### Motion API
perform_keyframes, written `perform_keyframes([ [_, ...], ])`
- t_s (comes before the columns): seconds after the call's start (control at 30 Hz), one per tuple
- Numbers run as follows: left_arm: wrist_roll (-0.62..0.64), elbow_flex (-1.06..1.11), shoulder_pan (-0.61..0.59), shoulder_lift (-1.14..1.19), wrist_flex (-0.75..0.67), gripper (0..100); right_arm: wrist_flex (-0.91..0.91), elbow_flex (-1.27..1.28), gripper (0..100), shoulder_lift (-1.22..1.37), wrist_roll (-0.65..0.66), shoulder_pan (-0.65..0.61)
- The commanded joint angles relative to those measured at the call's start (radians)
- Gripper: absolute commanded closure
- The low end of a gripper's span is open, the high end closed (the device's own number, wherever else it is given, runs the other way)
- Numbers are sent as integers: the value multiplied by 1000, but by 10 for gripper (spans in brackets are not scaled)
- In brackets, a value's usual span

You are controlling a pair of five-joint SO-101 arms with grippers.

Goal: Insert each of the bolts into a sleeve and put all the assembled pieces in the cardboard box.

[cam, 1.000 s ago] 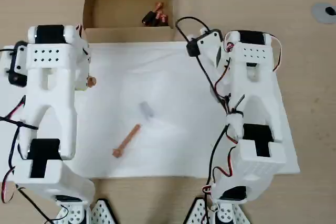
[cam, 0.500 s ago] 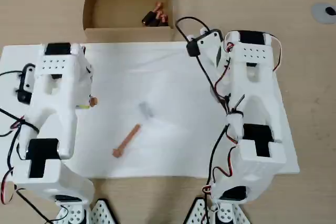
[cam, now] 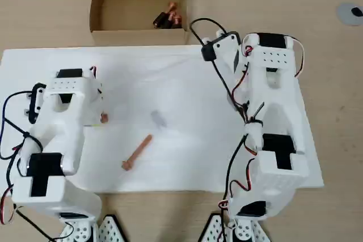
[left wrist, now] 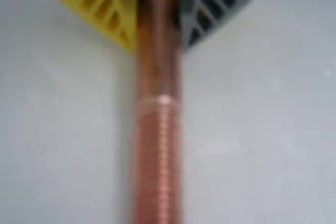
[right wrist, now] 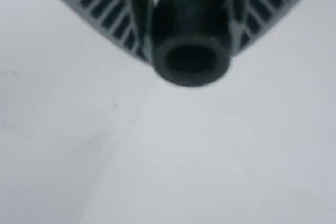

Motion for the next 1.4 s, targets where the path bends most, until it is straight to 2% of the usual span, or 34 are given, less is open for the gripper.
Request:
perform_keyframes([
  [0.0, 0, 8, -6, 1, -29, 994, -8, -41, 988, -68, -5, 16],
  [0.07, -14, -3, -6, -7, -20, 993, -8, -41, 988, -68, -5, 16],
  [0.13, -80, -35, -3, -7, 3, 993, -8, -41, 988, -68, -5, 16],
  [0.27, -166, -140, -5, -5, 106, 970, -8, -41, 988, -68, -3, 16],
  [0.37, -181, -209, -5, -2, 189, 841, -8, -41, 988, -67, -3, 16],
  [0.53, -180, -282, 5, -2, 370, 519, -8, -41, 988, -67, -2, 16],
  [0.63, -183, -310, 34, -2, 488, 414, -8, -41, 988, -64, -3, 16],
  [0.7, -193, -341, 55, -2, 555, 409, -8, -41, 988, -64, -5, 16],
  [0.8, -301, -405, 52, -2, 614, 409, -6, -41, 988, -68, -5, 16],
  [0.93, -417, -519, -26, -4, 674, 410, -2, -31, 988, -68, -5, 27],
  [1.03, -446, -543, -114, -5, 677, 476, -6, -8, 988, -70, 0, 48],
  [1.1, -611, -529, -167, -4, 677, 567, -8, 4, 988, -70, 2, 65],
  [1.17, -911, -520, -201, -1, 677, 648, -8, 4, 988, -70, 2, 79],
  [1.2, -1023, -525, -196, -1, 675, 669, -8, 1, 988, -70, 3, 84],
  [1.37, -1470, -529, -160, -2, 675, 664, -8, 1, 988, -70, 3, 84],
])
